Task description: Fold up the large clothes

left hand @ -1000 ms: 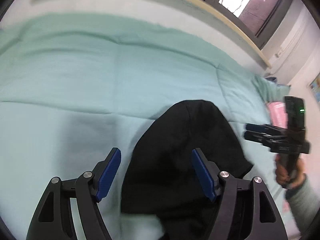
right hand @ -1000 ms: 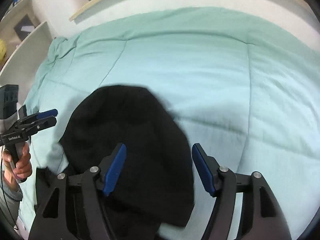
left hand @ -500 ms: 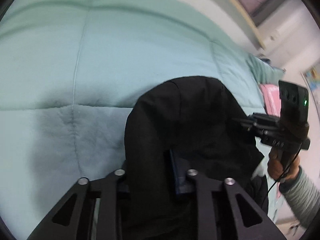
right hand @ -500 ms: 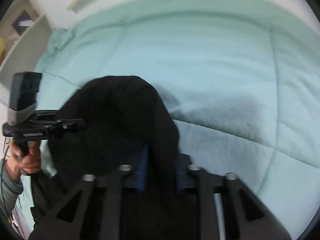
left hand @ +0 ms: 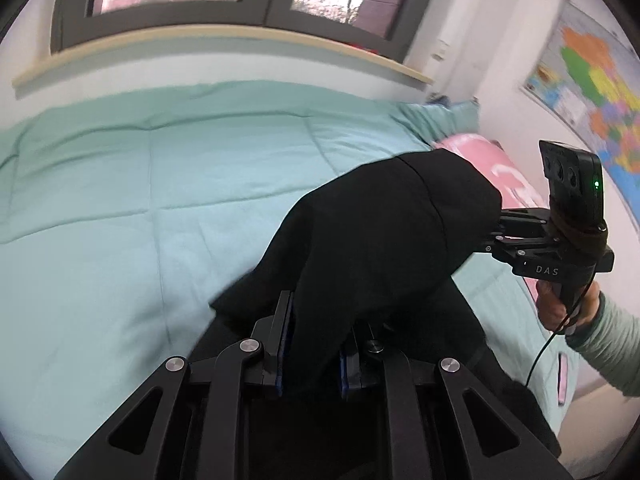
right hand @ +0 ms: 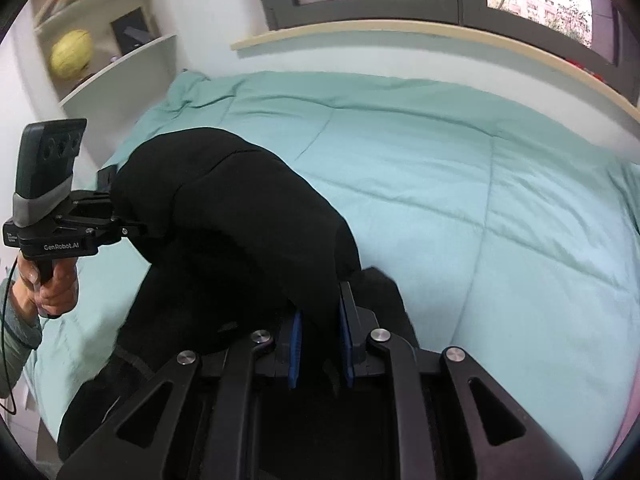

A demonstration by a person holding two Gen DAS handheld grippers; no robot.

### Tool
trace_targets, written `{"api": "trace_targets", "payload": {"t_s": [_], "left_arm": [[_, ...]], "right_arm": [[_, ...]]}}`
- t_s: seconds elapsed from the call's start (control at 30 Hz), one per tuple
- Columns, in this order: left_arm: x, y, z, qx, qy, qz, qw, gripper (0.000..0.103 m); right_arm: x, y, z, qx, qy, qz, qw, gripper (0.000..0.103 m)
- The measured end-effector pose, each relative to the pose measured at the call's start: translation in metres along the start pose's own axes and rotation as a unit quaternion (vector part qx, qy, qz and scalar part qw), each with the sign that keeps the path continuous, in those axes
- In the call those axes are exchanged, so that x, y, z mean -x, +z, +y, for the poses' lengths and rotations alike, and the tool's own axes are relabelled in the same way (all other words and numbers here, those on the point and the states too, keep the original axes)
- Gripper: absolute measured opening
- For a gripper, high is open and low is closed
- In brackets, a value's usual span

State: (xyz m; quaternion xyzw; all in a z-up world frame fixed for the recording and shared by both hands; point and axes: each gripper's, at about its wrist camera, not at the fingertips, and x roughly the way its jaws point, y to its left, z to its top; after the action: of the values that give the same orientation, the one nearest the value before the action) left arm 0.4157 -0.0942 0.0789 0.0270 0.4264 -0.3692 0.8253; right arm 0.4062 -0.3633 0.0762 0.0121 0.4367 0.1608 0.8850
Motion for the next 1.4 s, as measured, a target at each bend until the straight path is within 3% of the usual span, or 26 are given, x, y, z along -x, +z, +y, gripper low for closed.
{"api": "trace_targets", "payload": {"t_s": [0.27,0.33,0.53,0.6,0.7,0.77,0.83,0.87,0.9,0.97,1.03,1.13,1.23,1.3,1.4], "left_arm": [[0.062,-0.103,-0.065,-0.036,0.031,0.028,0.9985,0.020],[0.056,-0.128,-0.071,-0.032,0.041,0.048,0.9975,0.034],[0.033,-0.213,-0.059,0.064,0.036,0.110,0.9912,0.046],[0.038,-0.235,-0.053,0.101,0.025,0.122,0.9870,0.058],[0.058,-0.258,-0.044,0.151,-0.001,0.133,0.9794,0.059],[0.081,-0.262,-0.041,0.166,0.003,0.114,0.9795,0.059],[0.108,-0.251,-0.040,0.174,-0.003,0.077,0.9817,0.059],[0.119,-0.243,-0.042,0.174,-0.004,0.060,0.9830,0.059],[0.130,-0.231,-0.042,0.173,-0.007,0.035,0.9843,0.059],[0.144,-0.200,-0.043,0.177,-0.030,-0.015,0.9836,0.062],[0.138,-0.177,-0.042,0.187,-0.039,-0.029,0.9811,0.064],[0.103,-0.160,-0.032,0.211,-0.051,-0.016,0.9760,0.064],[0.053,-0.171,-0.026,0.248,-0.067,0.022,0.9662,0.063],[0.020,-0.186,-0.024,0.249,-0.053,0.064,0.9649,0.063],[-0.021,-0.214,-0.020,0.250,-0.013,0.126,0.9599,0.050]], "right_arm": [[0.067,-0.094,0.063,0.006,-0.007,0.019,1.000,0.019],[0.065,-0.124,0.076,0.001,-0.012,0.041,0.999,0.020],[0.037,-0.205,0.085,-0.063,-0.017,0.133,0.989,0.025],[0.038,-0.218,0.081,-0.082,-0.022,0.150,0.985,0.028],[0.056,-0.215,0.078,-0.109,-0.013,0.146,0.983,0.028],[0.072,-0.194,0.082,-0.116,-0.003,0.118,0.986,0.033],[0.085,-0.167,0.089,-0.112,0.005,0.079,0.990,0.045],[0.088,-0.155,0.092,-0.111,0.009,0.063,0.992,0.062],[0.090,-0.137,0.099,-0.107,0.015,0.036,0.993,0.070],[0.086,-0.112,0.108,-0.103,0.010,0.012,0.995,0.071],[0.066,-0.093,0.118,-0.099,-0.001,0.008,0.995,0.071],[0.027,-0.100,0.118,-0.108,-0.022,0.050,0.993,0.070],[0.000,-0.123,0.113,-0.111,-0.036,0.088,0.989,0.070],[-0.018,-0.144,0.108,-0.116,-0.039,0.124,0.985,0.070],[-0.045,-0.179,0.099,-0.128,-0.039,0.166,0.977,0.069]]}}
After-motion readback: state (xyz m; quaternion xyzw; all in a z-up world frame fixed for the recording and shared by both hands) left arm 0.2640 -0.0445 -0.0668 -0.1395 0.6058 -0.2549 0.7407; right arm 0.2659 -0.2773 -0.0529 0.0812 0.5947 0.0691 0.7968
